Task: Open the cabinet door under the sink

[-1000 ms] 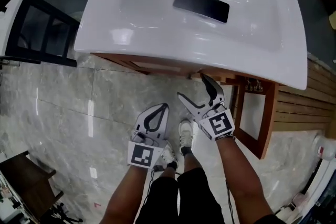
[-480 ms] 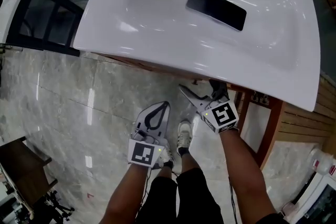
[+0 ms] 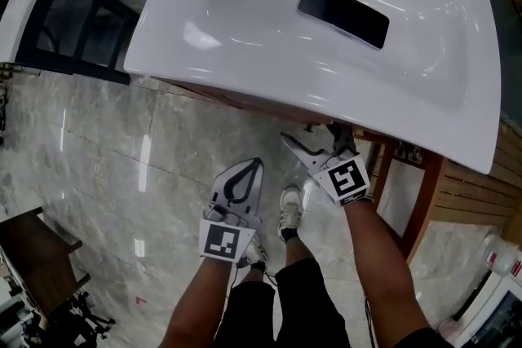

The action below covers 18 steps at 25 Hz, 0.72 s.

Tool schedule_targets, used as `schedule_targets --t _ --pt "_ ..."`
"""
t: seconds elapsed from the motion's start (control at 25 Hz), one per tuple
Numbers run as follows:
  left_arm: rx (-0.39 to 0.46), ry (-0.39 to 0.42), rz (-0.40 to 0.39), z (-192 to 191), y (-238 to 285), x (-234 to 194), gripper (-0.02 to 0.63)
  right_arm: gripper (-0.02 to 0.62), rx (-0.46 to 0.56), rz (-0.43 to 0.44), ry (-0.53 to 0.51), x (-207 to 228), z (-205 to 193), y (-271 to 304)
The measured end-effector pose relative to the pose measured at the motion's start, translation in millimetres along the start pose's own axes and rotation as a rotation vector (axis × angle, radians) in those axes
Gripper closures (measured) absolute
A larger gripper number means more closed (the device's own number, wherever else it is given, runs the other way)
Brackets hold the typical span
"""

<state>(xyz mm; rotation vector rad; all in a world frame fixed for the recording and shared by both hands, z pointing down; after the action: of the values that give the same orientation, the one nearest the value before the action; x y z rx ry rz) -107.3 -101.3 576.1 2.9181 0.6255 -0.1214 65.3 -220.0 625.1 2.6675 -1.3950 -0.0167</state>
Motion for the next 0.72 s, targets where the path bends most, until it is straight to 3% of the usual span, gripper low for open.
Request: schedule_targets --t 0.4,0.72 --pt "-0.002 0.003 -0.029 -11.9 -41.2 -8.7 0.586 0.212 -0.028 -0.045 0.007 -43.5 -1.3 -13.0" --pt "0.000 0.007 -0.049 -11.7 -77.7 -21.4 0.586 0.210 -0.023 -0.128 0.033 -83.9 -3.9 -21.2"
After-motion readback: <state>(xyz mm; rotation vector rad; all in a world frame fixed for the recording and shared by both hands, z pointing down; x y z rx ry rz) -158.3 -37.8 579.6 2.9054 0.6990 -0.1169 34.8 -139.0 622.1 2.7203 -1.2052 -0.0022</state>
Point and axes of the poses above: the fingertips, and each gripper's own axes: y forward along the fingers, x to its right, z out of its top, the point moved 10 cm from there along -y, backward along the fingers, and after that the axes turned 10 degrees about x, right-handed, at the moved point
